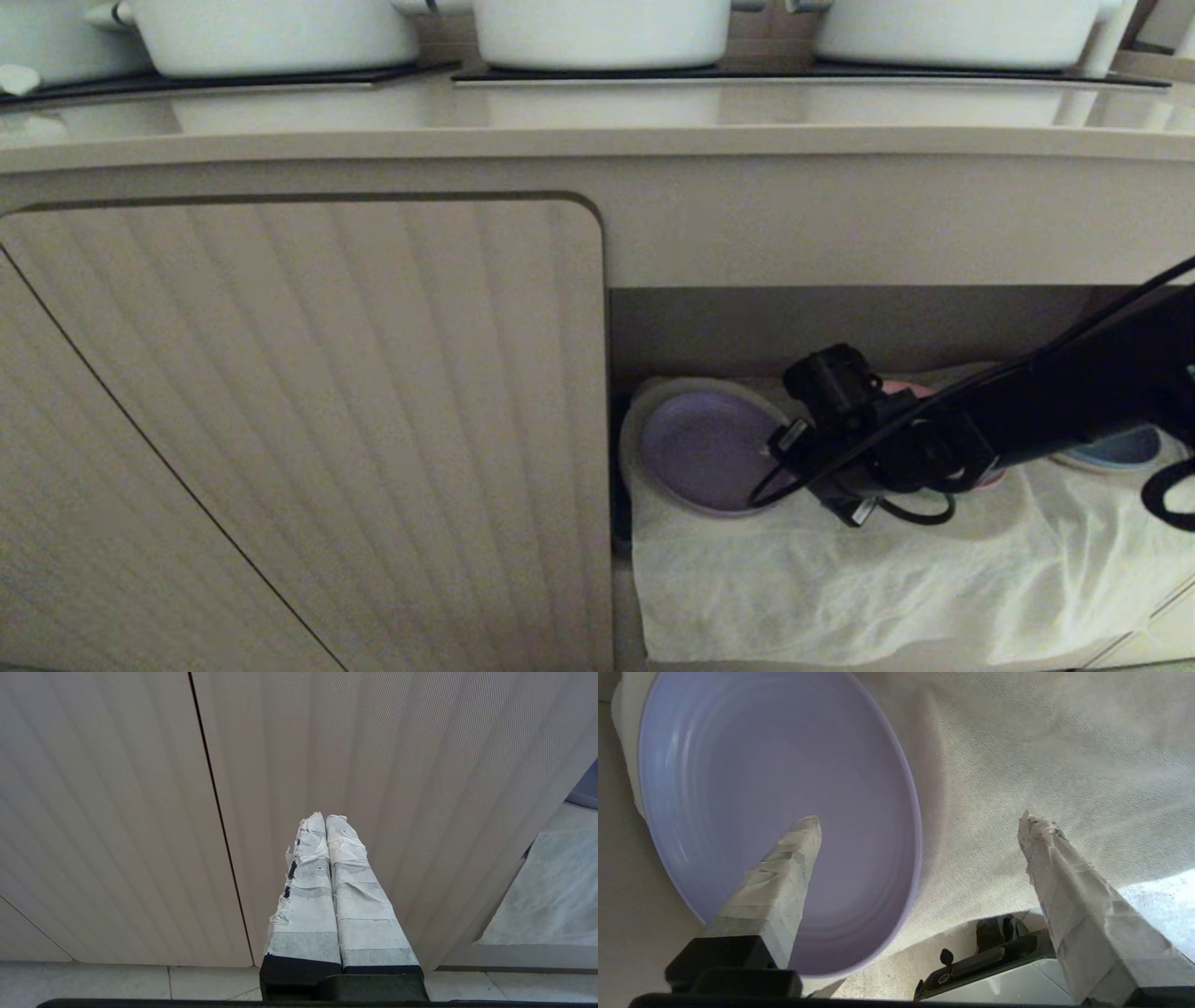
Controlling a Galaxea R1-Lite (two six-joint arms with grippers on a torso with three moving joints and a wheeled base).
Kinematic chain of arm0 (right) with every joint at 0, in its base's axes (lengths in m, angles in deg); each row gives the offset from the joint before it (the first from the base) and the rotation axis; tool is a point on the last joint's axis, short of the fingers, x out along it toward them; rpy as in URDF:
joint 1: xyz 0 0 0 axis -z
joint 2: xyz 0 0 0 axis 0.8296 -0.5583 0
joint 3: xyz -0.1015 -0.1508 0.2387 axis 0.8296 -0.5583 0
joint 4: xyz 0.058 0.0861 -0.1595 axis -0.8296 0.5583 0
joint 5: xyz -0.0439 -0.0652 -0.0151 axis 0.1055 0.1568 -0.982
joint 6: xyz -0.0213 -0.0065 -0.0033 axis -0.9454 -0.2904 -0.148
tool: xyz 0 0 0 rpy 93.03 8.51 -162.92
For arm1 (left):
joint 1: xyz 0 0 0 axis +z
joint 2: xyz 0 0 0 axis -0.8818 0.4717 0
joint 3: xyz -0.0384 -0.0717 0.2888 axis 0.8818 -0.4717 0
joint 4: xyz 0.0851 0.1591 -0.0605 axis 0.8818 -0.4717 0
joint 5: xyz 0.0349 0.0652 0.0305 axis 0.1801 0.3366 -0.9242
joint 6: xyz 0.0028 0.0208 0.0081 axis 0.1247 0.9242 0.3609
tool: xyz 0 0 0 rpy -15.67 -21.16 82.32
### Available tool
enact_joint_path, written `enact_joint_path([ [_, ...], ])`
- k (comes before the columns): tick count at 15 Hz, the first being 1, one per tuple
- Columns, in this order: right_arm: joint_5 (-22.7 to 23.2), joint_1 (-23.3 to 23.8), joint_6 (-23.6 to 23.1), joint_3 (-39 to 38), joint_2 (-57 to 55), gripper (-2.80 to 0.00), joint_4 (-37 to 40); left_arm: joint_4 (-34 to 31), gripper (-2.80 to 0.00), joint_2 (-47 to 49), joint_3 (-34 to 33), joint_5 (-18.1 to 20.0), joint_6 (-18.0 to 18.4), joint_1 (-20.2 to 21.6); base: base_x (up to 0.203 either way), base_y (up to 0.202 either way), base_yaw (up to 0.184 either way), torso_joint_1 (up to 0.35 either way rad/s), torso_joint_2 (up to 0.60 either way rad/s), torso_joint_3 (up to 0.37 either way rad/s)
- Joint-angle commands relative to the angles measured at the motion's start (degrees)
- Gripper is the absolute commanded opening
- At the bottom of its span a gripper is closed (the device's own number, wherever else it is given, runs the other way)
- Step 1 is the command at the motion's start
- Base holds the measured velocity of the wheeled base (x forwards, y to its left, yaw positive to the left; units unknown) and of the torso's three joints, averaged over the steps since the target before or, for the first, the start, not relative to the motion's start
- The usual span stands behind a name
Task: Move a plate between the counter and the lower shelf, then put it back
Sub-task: Put the plate in the cupboard
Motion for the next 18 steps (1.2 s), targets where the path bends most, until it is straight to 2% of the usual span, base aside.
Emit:
enact_joint_path([
  [1,0.0,-0.1,0.3,-0.7,1.2,0.00,-0.1,0.0,-2.80,0.1,0.0,0.0,-0.1,0.0,0.000,0.000,0.000,0.000,0.00,0.000],
  [18,0.4,-0.6,-0.4,-9.0,9.8,0.00,0.1,0.0,-2.80,0.1,0.0,0.0,-0.1,0.0,0.000,0.000,0.000,0.000,0.00,0.000],
])
